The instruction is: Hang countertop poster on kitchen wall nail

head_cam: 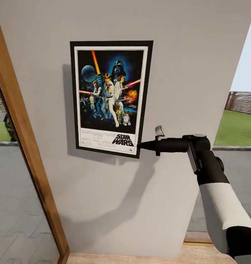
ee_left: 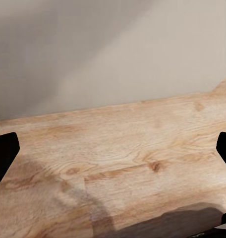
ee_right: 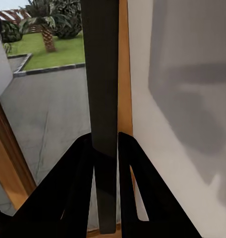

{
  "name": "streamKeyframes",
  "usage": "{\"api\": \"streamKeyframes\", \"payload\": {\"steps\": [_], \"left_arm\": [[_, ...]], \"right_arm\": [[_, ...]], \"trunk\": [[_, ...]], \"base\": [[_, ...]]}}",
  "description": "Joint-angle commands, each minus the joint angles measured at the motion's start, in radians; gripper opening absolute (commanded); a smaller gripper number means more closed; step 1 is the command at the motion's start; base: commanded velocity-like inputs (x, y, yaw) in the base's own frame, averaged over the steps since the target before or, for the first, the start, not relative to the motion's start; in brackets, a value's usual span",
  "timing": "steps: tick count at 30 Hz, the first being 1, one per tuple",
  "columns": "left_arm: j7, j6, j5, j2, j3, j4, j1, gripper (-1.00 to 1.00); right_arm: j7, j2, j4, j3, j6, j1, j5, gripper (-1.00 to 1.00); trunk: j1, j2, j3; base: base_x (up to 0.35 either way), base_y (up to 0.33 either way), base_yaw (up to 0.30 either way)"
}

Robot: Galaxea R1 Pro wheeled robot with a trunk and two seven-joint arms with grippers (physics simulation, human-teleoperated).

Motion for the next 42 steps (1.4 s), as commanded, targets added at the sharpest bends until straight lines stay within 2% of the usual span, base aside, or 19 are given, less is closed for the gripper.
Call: {"api": "streamKeyframes", "payload": {"steps": [1, 42], "left_arm": [[-0.006, -0.001, -0.001, 0.0, 0.003, -0.001, 0.0, 1.0], [-0.006, -0.001, -0.001, 0.0, 0.005, -0.001, 0.0, 1.0]], "right_arm": [[0.009, 0.001, -0.001, -0.002, 0.013, 0.0, 0.008, -1.0], [0.009, 0.001, 0.001, -0.004, 0.013, 0.0, 0.007, -1.0]], "trunk": [[0.0, -0.001, 0.0], [0.0, -0.001, 0.0]], "base": [[0.008, 0.0, 0.0], [0.033, 0.0, 0.0]]}}
